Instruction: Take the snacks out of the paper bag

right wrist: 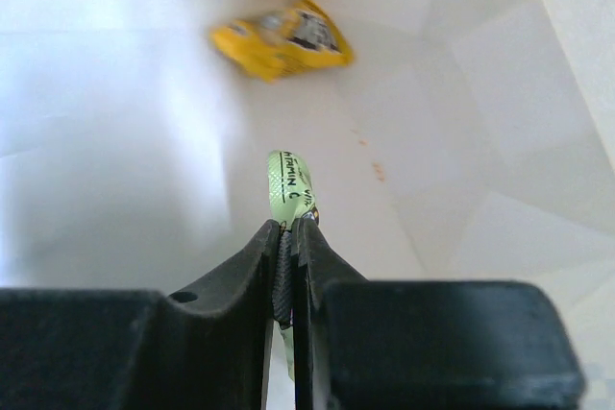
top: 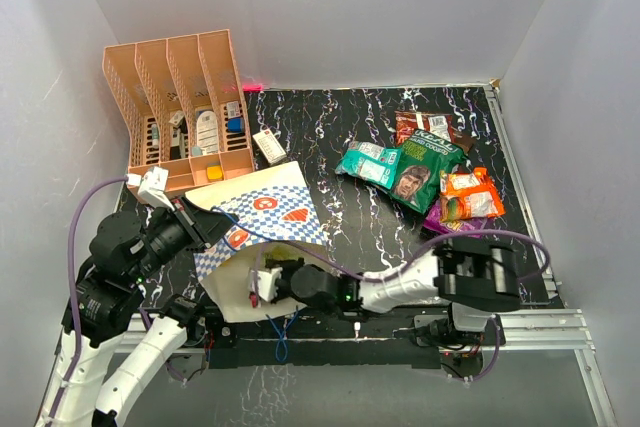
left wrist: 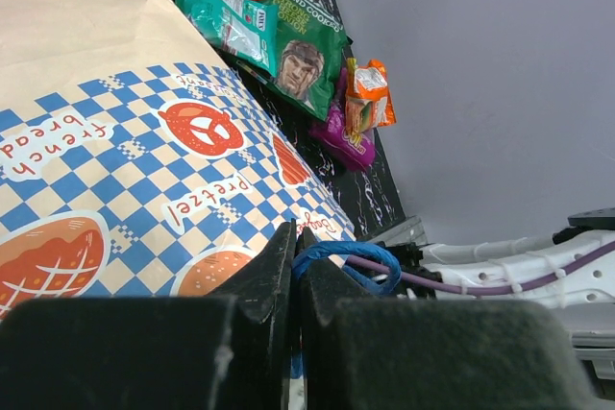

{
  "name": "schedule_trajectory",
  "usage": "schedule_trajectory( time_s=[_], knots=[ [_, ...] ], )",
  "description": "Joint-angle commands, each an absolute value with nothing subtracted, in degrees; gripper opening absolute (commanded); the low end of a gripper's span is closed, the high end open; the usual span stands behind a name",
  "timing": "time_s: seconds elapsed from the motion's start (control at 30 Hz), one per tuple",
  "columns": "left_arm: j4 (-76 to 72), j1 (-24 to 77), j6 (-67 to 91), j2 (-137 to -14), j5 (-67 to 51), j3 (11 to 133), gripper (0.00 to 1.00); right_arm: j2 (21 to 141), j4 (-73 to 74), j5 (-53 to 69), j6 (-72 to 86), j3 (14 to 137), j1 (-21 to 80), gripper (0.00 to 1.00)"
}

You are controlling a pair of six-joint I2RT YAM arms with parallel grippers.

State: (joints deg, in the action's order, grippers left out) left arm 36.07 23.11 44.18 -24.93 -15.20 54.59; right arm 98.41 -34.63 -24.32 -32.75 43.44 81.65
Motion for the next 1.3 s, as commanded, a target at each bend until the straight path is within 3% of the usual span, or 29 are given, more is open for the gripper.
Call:
schedule_trajectory(
  time_s=[0.0, 0.37, 0.6, 0.77, 0.93, 1.0, 1.13, 1.27],
  knots=[
    [35.40, 23.21, 44.72, -24.37, -14.85, 53.93, 0.00, 88.99, -36.82, -13.91, -24.85, 38.66, 84.19, 0.07],
    [35.47, 23.21, 45.62, -22.94, -13.98, 52.12, 0.00, 60.06, -30.01, 7.36, -13.81, 29.40, 84.29, 0.07],
    [35.34, 23.20, 45.05, -23.60, -13.58, 51.93, 0.00, 45.08, -19.28, 14.48, -17.07, 35.68, 84.29, 0.07],
    [34.40, 23.20, 45.25, -24.32, -14.10, 51.60, 0.00, 44.67, -22.39, -1.95, -22.95, 41.13, 84.29, 0.07],
    [35.02, 23.20, 45.60, -24.41, -14.37, 51.91, 0.00, 53.69, -41.27, -29.21, -39.75, 43.71, 81.33, 0.07],
    [35.38, 23.20, 45.75, -24.43, -14.48, 52.18, 0.00, 56.77, -44.32, -30.63, -39.90, 44.80, 73.71, 0.07],
    [35.48, 23.20, 45.96, -24.58, -14.80, 52.63, 0.00, 63.09, -36.97, -30.13, -25.25, 48.66, 54.13, 0.07],
    [36.00, 23.20, 45.68, -25.03, -15.14, 53.13, 0.00, 72.97, -32.36, -34.57, -21.80, 49.99, 42.70, 0.07]
  ],
)
